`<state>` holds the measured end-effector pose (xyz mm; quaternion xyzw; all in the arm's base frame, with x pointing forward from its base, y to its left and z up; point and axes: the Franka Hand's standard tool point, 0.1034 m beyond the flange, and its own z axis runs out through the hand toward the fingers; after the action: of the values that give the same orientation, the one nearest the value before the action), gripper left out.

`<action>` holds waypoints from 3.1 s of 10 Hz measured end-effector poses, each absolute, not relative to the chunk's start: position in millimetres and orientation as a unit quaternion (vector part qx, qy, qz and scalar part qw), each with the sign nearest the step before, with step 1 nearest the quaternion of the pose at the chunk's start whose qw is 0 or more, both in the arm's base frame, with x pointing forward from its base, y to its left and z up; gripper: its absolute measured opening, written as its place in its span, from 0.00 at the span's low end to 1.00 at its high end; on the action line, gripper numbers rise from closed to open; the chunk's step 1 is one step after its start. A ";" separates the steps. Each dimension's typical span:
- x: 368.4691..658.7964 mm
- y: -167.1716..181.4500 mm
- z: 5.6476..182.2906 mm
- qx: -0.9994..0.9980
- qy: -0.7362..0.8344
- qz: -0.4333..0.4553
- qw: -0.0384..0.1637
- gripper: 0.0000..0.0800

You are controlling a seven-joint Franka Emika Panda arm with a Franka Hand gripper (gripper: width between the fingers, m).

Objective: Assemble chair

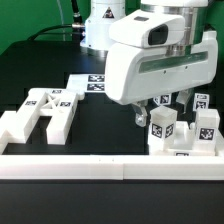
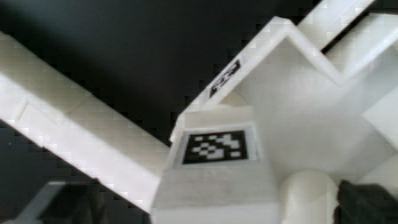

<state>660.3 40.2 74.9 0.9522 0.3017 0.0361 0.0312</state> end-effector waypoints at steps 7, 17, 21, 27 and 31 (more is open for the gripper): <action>660.7 39.6 75.4 0.964 0.262 0.038 0.029 0.37; 660.0 38.9 75.4 0.989 -0.140 0.043 0.007 0.37; 658.3 36.0 75.4 0.973 -0.226 0.040 0.006 0.37; 654.3 31.7 75.7 0.963 -0.269 0.033 0.013 0.67; 648.7 36.8 85.8 0.963 -0.266 0.034 0.009 0.80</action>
Offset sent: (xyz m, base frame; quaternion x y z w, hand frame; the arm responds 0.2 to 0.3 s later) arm 0.0000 0.0000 0.0000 0.0000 0.0000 0.0000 1.0000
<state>648.7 36.8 85.8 0.9634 -0.2657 0.0344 0.0093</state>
